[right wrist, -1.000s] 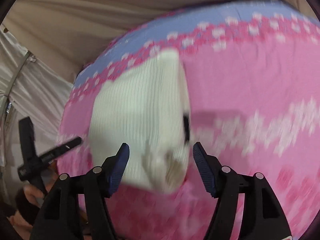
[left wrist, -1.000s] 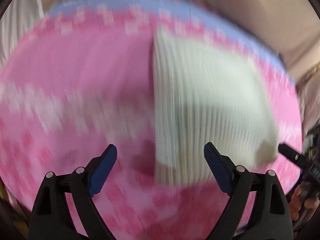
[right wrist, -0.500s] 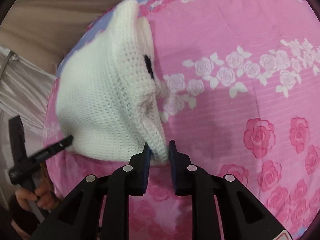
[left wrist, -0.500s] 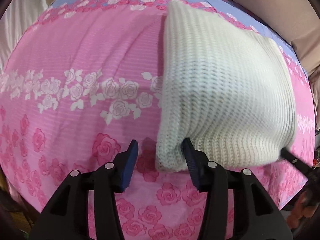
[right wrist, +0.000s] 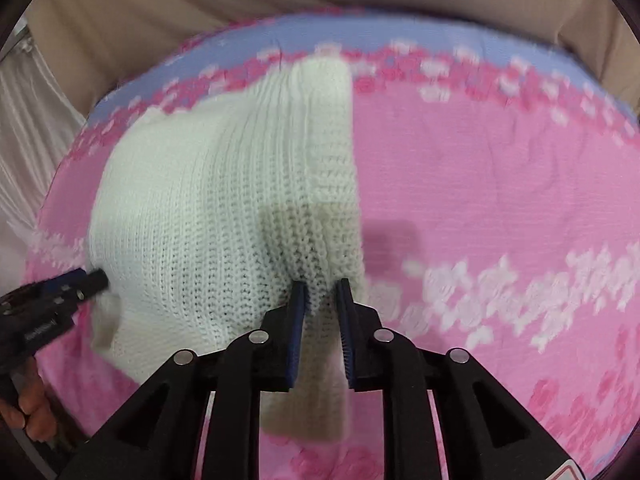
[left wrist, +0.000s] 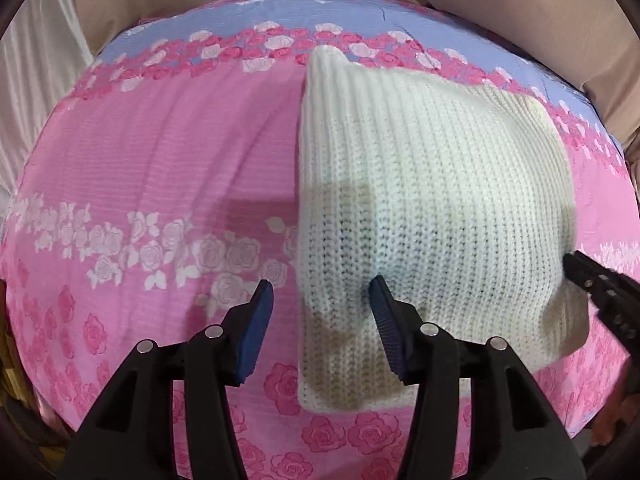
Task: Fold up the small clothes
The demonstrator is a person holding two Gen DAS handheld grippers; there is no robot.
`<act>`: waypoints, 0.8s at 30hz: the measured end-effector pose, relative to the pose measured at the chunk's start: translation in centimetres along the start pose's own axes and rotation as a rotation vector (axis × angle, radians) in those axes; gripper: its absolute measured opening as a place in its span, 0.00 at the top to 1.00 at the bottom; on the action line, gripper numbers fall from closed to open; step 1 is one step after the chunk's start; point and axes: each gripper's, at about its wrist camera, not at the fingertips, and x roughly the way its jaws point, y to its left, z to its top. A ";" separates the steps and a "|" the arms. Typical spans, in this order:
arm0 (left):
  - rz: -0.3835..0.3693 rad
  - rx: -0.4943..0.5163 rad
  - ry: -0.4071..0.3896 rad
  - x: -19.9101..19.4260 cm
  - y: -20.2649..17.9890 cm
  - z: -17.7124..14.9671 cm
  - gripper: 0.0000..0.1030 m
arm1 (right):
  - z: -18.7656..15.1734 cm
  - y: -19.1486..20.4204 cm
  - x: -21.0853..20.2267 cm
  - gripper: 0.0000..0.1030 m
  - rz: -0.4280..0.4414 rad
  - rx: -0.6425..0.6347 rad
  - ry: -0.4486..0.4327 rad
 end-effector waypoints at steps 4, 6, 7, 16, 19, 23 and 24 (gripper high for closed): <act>-0.015 0.018 -0.018 -1.6 -0.1 -1.3 0.54 | -1.6 0.2 -5.3 0.85 0.070 0.057 -0.080; -0.042 0.003 -0.009 -1.8 0.1 -1.6 0.53 | -2.9 0.6 -6.2 0.85 0.095 0.089 -0.077; -0.052 0.000 -0.005 -1.9 0.1 -1.9 0.53 | -3.7 0.7 -6.3 0.85 0.106 0.105 -0.064; -0.060 0.062 -0.017 -4.1 -0.4 -4.4 0.49 | -10.8 1.4 -7.3 0.84 0.053 0.211 -0.013; -0.029 0.054 -0.060 -5.6 -1.1 -5.7 0.45 | -11.5 1.0 -7.7 0.79 0.043 0.171 -0.018; -0.016 -0.012 -0.112 -7.7 -2.3 -8.1 0.40 | -11.8 -0.5 -9.0 0.69 0.038 0.166 -0.034; -0.007 -0.009 -0.128 -8.0 -2.7 -8.7 0.34 | -12.0 -0.6 -9.4 0.66 0.028 0.159 -0.049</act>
